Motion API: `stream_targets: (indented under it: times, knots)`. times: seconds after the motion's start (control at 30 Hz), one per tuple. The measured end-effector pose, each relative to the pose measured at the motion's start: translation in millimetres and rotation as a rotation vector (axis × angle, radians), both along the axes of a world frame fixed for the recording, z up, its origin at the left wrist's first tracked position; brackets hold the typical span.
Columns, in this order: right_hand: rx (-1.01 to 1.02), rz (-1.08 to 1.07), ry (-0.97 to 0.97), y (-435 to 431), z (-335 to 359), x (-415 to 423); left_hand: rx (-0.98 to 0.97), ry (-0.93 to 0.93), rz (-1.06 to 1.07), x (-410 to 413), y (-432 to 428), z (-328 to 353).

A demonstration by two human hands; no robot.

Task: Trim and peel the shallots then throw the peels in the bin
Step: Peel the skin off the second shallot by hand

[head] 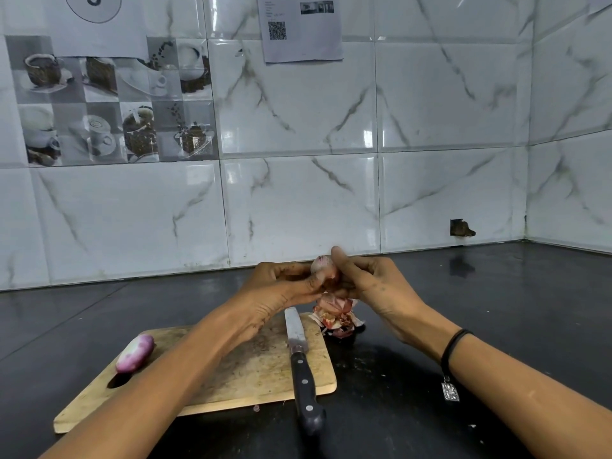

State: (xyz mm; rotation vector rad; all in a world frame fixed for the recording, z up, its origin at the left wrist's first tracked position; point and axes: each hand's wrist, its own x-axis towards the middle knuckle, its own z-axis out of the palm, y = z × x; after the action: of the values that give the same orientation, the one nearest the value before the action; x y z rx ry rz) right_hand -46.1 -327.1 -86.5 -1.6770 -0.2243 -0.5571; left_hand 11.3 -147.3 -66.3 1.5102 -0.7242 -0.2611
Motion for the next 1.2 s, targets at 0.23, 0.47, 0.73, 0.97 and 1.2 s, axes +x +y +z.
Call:
stream_targets:
  times: [0.23, 0.47, 0.73, 0.97, 1.2]
  knots:
    - [0.033, -0.056, 0.025, 4, 3, -5, -0.033, 0.243, -0.073, -5, -3, 2]
    - [-0.226, -0.207, -0.07, 6, 3, -11, -0.074, 0.334, -0.047, -3, -2, 5]
    - [-0.404, -0.281, -0.249, 9, 7, -17, -0.142, 0.269, 0.041, -1, 0, 6]
    - [-0.51, -0.301, -0.261, 11, 8, -18, -0.158, 0.241, 0.101, 0, 2, 8]
    - [-0.579, -0.329, -0.31, 11, 7, -17, -0.123, 0.201, 0.153, 1, 1, 7]
